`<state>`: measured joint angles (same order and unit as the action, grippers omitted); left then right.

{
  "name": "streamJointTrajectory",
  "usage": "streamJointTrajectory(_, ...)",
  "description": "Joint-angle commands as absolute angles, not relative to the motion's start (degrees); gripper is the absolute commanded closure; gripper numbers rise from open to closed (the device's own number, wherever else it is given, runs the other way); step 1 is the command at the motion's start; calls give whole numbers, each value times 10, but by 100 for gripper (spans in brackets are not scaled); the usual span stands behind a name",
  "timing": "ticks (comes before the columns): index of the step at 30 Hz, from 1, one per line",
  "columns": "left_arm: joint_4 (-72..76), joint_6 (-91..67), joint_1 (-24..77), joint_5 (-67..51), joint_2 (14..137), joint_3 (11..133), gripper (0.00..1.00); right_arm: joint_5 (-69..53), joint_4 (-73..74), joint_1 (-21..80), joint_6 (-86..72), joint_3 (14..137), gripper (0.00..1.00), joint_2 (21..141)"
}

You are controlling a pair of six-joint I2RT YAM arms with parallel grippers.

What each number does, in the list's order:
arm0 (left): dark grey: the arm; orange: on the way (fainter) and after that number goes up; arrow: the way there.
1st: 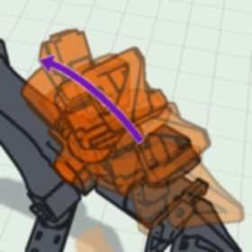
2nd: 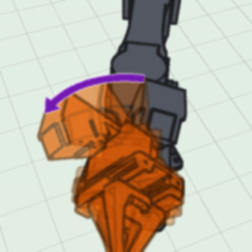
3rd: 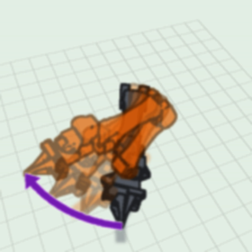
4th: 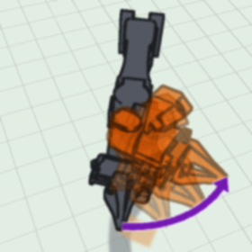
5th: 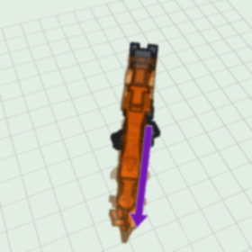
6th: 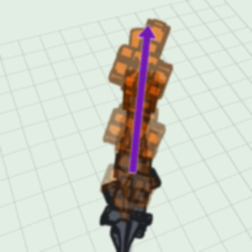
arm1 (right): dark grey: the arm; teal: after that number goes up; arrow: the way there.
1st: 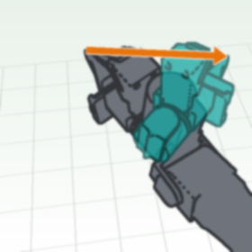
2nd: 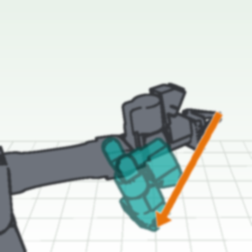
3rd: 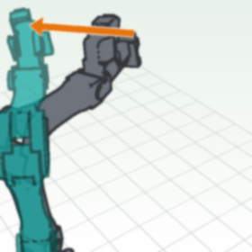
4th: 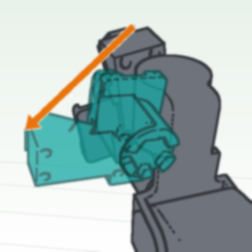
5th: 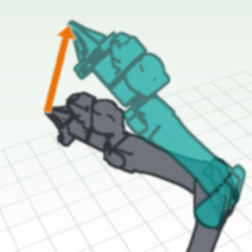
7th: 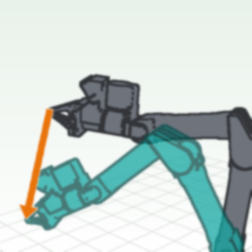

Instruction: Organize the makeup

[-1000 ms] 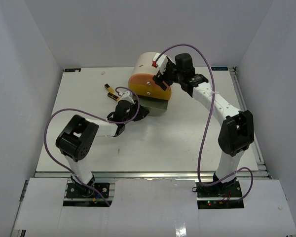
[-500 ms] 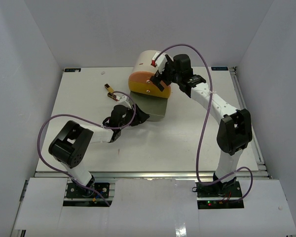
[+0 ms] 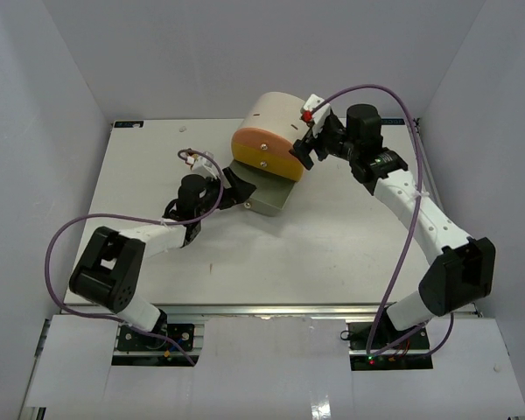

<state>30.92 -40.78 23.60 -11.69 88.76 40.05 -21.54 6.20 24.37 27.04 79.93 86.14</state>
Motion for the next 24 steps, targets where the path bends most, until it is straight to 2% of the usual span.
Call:
streamJointTrajectory(1,281,-375,209,-144,828,386,2,-264,42,229,243,751,10,801)
streamJointTrajectory(7,250,-382,145,-134,774,374,2,-390,39,182,226,686,10,744)
streamJointTrajectory(11,127,-364,96,-128,817,454,3,-469,-50,150,167,592,10,682)
streamJointTrajectory(13,27,-362,63,-120,888,546,10,-520,-86,129,145,536,9,653)
streamJointTrajectory(15,-63,-367,43,-116,965,634,30,-536,-104,107,128,500,7,634)
streamJointTrajectory(18,-145,-374,28,-90,1044,733,56,-543,-111,87,120,484,4,618)
streamJointTrajectory(21,-246,-384,29,-56,1132,856,60,-542,-120,83,117,472,4,614)
streamJointTrajectory(24,-293,-392,31,-20,1174,916,56,-546,-121,80,114,469,4,615)
